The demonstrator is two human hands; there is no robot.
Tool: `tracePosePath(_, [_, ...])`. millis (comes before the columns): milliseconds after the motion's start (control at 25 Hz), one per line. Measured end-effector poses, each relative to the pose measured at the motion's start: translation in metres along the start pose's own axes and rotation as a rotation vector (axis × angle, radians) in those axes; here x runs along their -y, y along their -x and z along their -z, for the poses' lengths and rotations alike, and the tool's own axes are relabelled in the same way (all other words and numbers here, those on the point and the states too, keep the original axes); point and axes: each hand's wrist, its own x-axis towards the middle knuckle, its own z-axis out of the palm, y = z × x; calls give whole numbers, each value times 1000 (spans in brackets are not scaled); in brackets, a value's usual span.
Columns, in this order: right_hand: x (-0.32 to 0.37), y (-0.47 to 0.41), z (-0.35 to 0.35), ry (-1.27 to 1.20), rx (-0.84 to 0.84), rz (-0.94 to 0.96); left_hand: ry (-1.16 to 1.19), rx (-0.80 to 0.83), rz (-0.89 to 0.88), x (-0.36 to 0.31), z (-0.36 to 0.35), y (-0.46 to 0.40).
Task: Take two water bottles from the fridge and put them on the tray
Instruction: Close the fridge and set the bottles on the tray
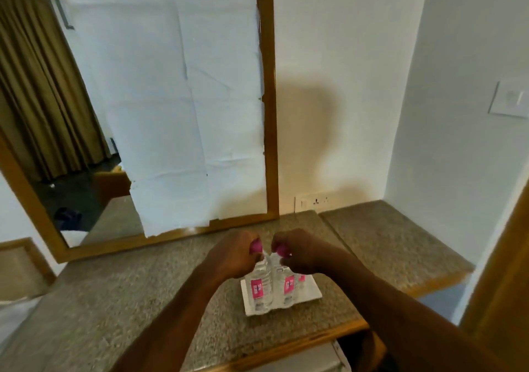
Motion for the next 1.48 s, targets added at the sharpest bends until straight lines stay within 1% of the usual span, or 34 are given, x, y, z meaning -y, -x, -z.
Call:
tracePosePath(240, [-26, -76, -20, -34, 24, -81, 10, 38, 36, 47, -29, -65])
tracePosePath(480, [-55, -114, -49, 29, 128, -92, 37, 118, 58, 69, -60, -96])
tracePosePath(640, [-70, -125, -59, 74, 186, -77, 15, 146, 48, 72, -77, -102])
tracePosePath(760, [-78, -132, -60, 92, 195, -55, 15, 129, 51, 70, -82, -105])
tracePosePath(920, [-85, -141, -58, 151, 218, -3, 17, 149, 60, 69, -87, -107])
tracePosePath(1040, [-90, -146, -59, 150, 246, -14, 46, 159, 85, 68, -88, -110])
tracePosePath(1240, [-91, -152, -59, 147, 297, -16, 19, 228, 97, 68, -87, -117])
tracePosePath(1480, [-90, -153, -59, 158, 308, 4, -6, 199, 92, 69, -88, -119])
